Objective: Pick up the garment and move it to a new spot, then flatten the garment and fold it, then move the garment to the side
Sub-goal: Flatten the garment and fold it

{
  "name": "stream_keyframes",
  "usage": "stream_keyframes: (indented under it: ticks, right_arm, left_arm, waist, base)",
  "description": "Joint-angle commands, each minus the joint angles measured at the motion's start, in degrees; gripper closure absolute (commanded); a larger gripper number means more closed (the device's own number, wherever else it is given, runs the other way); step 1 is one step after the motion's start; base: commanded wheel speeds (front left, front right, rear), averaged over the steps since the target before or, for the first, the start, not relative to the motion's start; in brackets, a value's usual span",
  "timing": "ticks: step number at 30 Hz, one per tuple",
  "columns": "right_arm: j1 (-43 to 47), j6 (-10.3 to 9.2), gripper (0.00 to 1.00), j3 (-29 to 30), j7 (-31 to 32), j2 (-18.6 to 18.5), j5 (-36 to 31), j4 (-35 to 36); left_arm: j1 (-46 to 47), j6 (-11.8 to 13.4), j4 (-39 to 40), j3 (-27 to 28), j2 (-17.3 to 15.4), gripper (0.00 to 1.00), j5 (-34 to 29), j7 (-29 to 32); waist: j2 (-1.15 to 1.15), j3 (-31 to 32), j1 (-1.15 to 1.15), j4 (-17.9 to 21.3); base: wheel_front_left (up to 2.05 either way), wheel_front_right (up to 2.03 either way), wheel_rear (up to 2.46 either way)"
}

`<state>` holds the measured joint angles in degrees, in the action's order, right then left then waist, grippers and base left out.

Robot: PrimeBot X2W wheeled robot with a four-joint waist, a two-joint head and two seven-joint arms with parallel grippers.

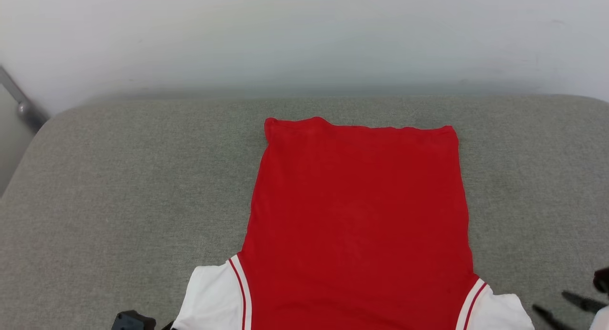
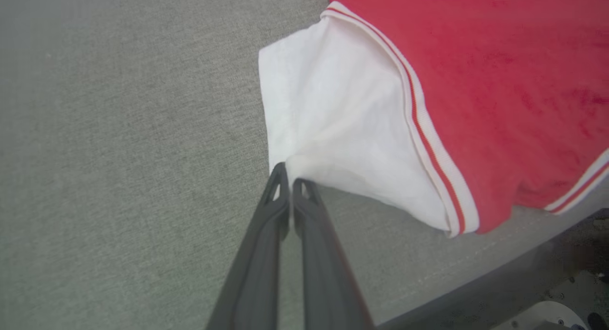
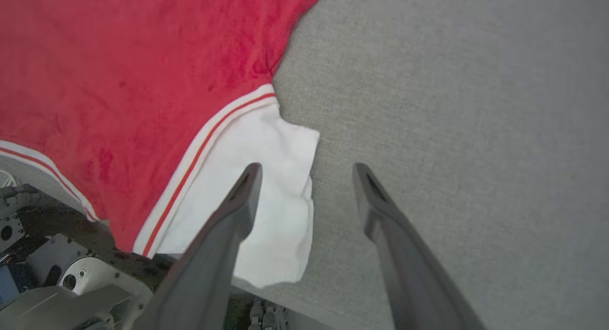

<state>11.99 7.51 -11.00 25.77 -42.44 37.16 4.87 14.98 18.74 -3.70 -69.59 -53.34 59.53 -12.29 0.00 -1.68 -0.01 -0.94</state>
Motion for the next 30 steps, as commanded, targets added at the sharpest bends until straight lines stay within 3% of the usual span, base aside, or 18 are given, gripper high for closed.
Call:
stream_keyframes:
  ticks: [1, 5, 9, 15, 22, 30]
  right_arm:
    - [-4.1, -0.05, 0.00, 5.6, 2.0, -2.2, 0.7, 4.2]
    - [-10.7, -0.05, 0.00, 9.7, 5.6, -5.5, 1.6, 6.8]
    - [-19.9, -0.05, 0.00, 9.3, 11.7, -9.5, 4.7, 6.2]
    - [-35.9, -0.05, 0.00, 5.4, 28.2, -13.3, 10.5, 0.7]
    - [-53.1, -0.05, 0.00, 1.2, 45.5, -11.3, 8.2, -6.0]
    - [-64.1, -0.05, 0.00, 1.0, 52.5, -6.9, 2.6, -11.6]
  left_arm:
    - [1.5, 1.1, 1.9, 0.4, 0.2, 1.00, -1.1, 0.0]
    - [3.3, 2.2, 4.2, 0.5, -0.4, 1.00, -3.0, 0.4]
    - [5.6, 3.1, 6.5, 0.8, -0.5, 1.00, -4.8, 0.9]
    - [8.9, 4.6, 9.4, 1.4, -0.2, 1.00, -7.8, 1.1]
    - [11.9, 5.6, 10.9, 1.8, 1.9, 1.00, -10.9, 0.6]
    - [13.8, 6.8, 12.3, 2.7, 3.0, 1.00, -13.1, -0.5]
  waist:
    - [0.00, -0.7, 0.01, -0.9]
    - [0.00, -2.6, 0.01, -2.3]
    - [0.00, -5.8, 0.01, -4.2]
    - [0.00, -12.3, 0.01, -7.9]
    - [0.00, -20.5, 0.01, -12.5]
    - [0.00, -27.9, 0.01, -15.1]
  base:
    - [0.00, 0.00, 0.00]
    - [0.00, 0.00, 0.00]
    - [0.00, 0.00, 0.00]
    - [0.00, 0.00, 0.00]
    - [0.00, 0.00, 0.00]
    - [0.00, 0.00, 0.00]
